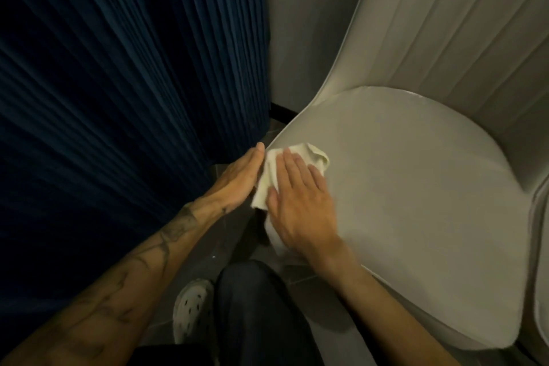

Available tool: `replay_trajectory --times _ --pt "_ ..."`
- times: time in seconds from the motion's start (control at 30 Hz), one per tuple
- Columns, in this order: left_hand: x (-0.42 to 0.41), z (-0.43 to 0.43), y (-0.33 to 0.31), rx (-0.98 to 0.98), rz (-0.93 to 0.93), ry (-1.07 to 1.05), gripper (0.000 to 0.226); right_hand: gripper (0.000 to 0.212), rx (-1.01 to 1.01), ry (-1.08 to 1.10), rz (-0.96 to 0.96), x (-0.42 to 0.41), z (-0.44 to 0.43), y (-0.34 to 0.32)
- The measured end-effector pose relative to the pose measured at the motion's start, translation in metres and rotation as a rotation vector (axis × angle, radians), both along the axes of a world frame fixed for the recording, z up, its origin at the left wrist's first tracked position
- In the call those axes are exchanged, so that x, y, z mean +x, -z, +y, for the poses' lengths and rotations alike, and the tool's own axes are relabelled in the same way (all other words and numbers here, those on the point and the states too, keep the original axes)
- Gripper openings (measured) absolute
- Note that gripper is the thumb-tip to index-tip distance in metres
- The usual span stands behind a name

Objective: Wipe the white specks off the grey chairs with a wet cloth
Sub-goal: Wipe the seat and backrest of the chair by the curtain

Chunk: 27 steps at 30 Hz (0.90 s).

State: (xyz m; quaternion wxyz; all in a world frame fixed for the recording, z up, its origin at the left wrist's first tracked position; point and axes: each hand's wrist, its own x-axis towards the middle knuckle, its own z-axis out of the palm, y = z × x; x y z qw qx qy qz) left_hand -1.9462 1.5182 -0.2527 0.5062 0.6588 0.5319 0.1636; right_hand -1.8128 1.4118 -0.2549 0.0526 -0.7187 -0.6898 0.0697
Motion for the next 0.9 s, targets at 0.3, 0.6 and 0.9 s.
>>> replay_trajectory --times 0.3,0.6,0.9 --pt "0.01 -0.004 0.008 0.08 0.102 0.042 0.054 0.067 -0.005 0.039 0.016 -0.008 0.014 0.001" --pt "0.009 0.0 0.005 0.082 0.17 0.083 0.057 0.067 -0.022 0.082 0.015 -0.019 0.015 -0.005" --pt "0.015 0.001 0.005 0.165 0.318 0.116 0.064 0.064 0.038 0.125 -0.079 0.035 -0.071 0.004"
